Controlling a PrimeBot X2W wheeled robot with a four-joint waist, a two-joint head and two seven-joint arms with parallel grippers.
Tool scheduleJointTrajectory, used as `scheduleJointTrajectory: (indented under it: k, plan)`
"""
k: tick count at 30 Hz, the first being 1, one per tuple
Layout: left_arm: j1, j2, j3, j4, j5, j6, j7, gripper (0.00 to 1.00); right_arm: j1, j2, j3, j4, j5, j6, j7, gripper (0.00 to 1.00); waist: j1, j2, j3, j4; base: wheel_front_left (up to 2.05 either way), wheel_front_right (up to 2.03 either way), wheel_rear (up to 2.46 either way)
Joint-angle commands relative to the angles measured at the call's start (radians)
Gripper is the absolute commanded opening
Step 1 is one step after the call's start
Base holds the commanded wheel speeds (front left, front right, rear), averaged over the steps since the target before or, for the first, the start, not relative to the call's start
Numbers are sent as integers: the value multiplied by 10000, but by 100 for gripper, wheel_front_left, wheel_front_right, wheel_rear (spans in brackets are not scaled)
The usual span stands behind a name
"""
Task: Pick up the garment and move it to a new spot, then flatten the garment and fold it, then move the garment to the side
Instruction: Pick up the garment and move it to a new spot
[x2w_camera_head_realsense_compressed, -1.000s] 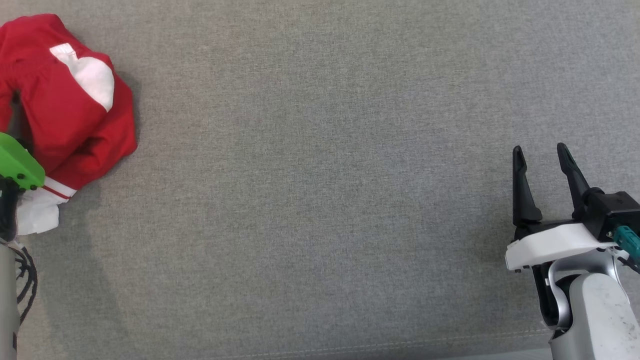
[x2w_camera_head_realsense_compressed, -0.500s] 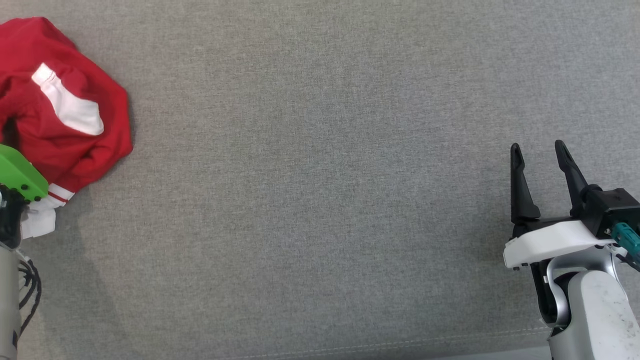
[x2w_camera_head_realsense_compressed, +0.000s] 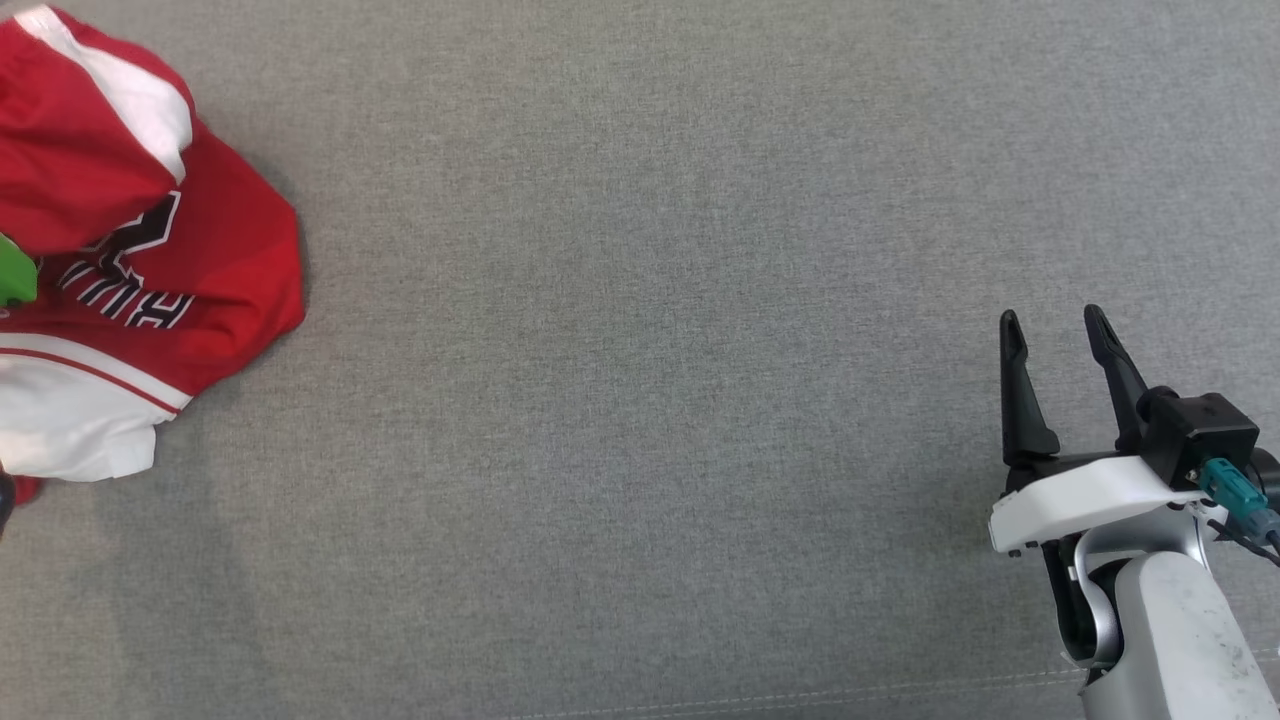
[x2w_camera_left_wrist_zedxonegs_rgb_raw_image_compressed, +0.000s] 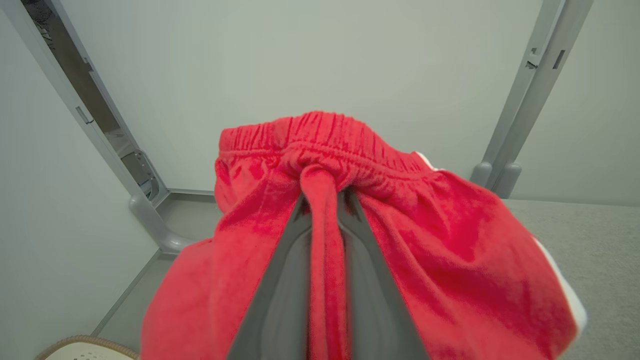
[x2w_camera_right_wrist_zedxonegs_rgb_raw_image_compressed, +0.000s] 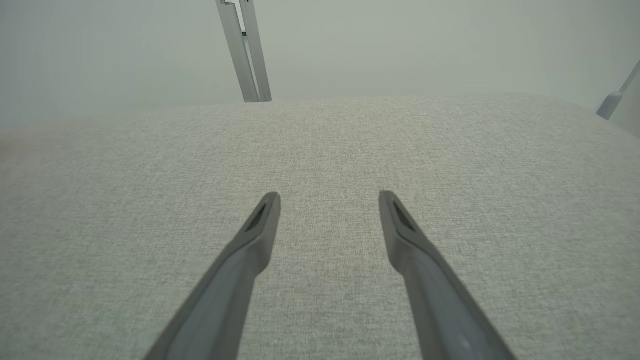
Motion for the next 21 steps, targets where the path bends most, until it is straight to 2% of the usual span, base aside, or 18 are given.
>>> scheduleJointTrajectory:
  k: [1, 11, 16, 21]
  plan:
    - [-197, 129, -60, -243, 195, 47, -92, 0, 60, -28, 30, 89, 86, 3, -91, 100, 0, 0, -276, -75, 0, 0, 0]
    - [-861, 104, -582, -3339, 499, 228, 582, 0, 73, -27, 188, 632, 509, 3, -485, 100, 0, 0, -696, -850, 0, 0, 0]
    - [-1256, -261, -1077, -5148, 555, 334, 1310, 0, -69, -27, 336, 910, 766, 3, -697, 100, 0, 0, -619, -1638, 0, 0, 0]
    - [-1405, -799, -1852, -6281, 792, 322, 1697, 0, -238, -24, 463, 1225, 1050, 4, -870, 100, 0, 0, -478, -2492, 0, 0, 0]
